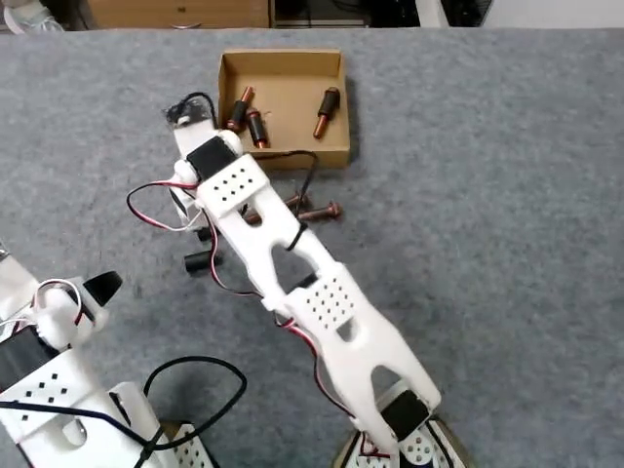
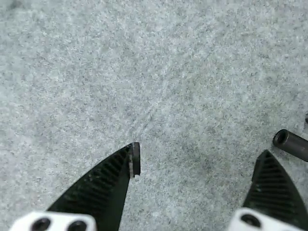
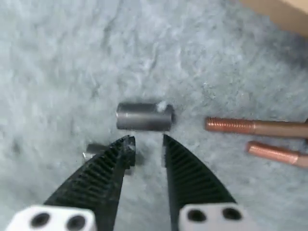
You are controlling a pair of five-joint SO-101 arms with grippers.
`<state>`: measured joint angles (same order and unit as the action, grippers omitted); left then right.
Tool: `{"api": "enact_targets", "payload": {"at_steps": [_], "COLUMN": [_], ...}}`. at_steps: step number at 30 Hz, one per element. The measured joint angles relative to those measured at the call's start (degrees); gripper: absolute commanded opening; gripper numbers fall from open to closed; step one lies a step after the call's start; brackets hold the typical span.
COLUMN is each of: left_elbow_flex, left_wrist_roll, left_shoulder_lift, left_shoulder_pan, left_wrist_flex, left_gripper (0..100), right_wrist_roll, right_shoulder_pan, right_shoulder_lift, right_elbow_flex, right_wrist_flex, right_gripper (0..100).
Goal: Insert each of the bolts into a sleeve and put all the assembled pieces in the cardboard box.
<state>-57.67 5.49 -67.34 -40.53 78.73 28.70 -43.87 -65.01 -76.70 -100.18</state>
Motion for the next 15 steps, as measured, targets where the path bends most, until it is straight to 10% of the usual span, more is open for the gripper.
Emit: {"api": "enact_targets", "payload": {"at_steps": [15], "left_elbow_flex": [0.0], "left_wrist_roll": [0.0], "left_shoulder_lift": [0.0], "left_shoulder_pan": [-0.5], "left_wrist_flex": [0.0], "left_gripper": [37], "right_wrist_roll": [22.2], "right_shoulder_pan": [-4.8], "right_shoulder_lift": [-5.3], "right_elbow_flex": [-11.4], "right_wrist_flex": [-0.1], "right_gripper": [17.3]}}
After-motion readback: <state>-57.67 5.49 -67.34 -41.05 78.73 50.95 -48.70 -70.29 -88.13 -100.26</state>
